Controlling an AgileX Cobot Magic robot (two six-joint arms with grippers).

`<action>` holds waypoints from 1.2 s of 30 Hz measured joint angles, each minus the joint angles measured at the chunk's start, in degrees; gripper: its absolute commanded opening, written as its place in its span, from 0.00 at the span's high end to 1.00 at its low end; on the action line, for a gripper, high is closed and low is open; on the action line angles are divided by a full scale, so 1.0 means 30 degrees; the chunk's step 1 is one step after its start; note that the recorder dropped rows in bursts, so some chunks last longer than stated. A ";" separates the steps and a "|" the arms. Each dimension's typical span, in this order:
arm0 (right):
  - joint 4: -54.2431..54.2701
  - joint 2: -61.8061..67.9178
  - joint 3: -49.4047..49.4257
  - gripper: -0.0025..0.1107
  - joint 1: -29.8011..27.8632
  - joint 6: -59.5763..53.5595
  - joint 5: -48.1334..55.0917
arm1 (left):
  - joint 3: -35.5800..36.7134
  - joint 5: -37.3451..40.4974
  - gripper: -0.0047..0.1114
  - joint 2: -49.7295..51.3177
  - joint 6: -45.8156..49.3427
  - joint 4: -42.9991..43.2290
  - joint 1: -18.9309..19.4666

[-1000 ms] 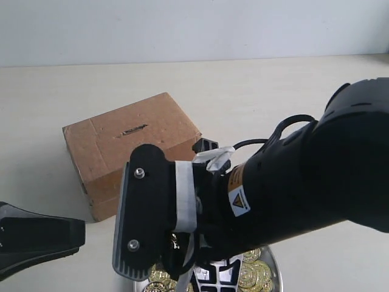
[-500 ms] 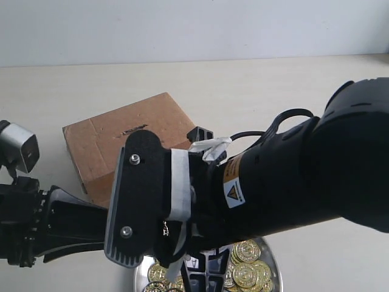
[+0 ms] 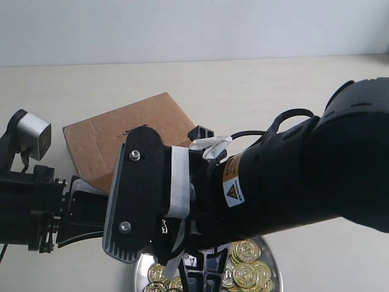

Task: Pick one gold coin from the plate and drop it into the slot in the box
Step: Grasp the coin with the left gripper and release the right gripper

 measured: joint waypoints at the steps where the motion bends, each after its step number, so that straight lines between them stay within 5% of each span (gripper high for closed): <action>1: 0.0000 0.0000 0.0000 0.78 0.0000 0.0000 -0.0053 | 0.0000 -0.0081 0.46 0.0000 0.0000 0.0000 -0.0012; 22: 0.0000 0.0000 0.0000 0.78 0.0000 0.0497 -0.0935 | -0.0044 -0.0411 0.55 0.0014 0.0000 -0.0236 -0.0049; 29: 0.0000 0.0000 0.0000 0.78 0.0000 0.0659 -0.1244 | -0.0636 -0.1630 0.55 0.0043 -0.0035 -0.0390 -0.1728; 36: 0.0000 0.0000 0.0000 0.78 0.0000 0.0929 -0.1257 | -0.0645 -0.1976 0.64 0.0043 -0.0108 -0.0390 -0.1755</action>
